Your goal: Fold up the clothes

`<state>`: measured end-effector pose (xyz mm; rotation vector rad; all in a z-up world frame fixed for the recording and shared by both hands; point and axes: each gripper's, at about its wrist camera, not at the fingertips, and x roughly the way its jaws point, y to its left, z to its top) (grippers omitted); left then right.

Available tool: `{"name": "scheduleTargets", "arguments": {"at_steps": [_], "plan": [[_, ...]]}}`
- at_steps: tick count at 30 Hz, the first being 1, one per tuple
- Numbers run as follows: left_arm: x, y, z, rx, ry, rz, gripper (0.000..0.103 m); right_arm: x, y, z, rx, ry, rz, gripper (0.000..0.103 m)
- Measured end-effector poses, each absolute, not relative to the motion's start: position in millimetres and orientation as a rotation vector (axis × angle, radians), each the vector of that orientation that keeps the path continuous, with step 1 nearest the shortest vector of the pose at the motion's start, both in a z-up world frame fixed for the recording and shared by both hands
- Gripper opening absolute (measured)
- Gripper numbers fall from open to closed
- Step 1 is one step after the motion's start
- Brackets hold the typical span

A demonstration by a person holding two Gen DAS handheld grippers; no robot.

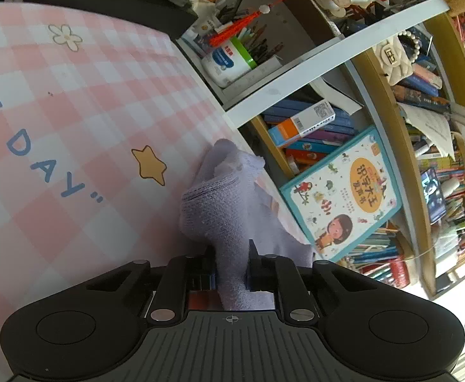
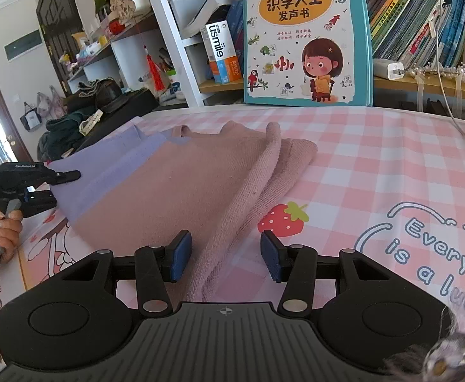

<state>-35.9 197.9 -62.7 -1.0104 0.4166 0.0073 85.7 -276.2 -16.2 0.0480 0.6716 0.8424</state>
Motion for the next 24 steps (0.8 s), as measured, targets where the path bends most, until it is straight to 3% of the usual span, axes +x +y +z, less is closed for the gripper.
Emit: {"name": "scheduleTargets", "arguments": {"at_steps": [24], "plan": [[-37.7,202.5,-62.7,-1.03,0.405,-0.039,0.016,87.3,-277.6,-16.4,0.053,0.674,0.846,0.046]]}}
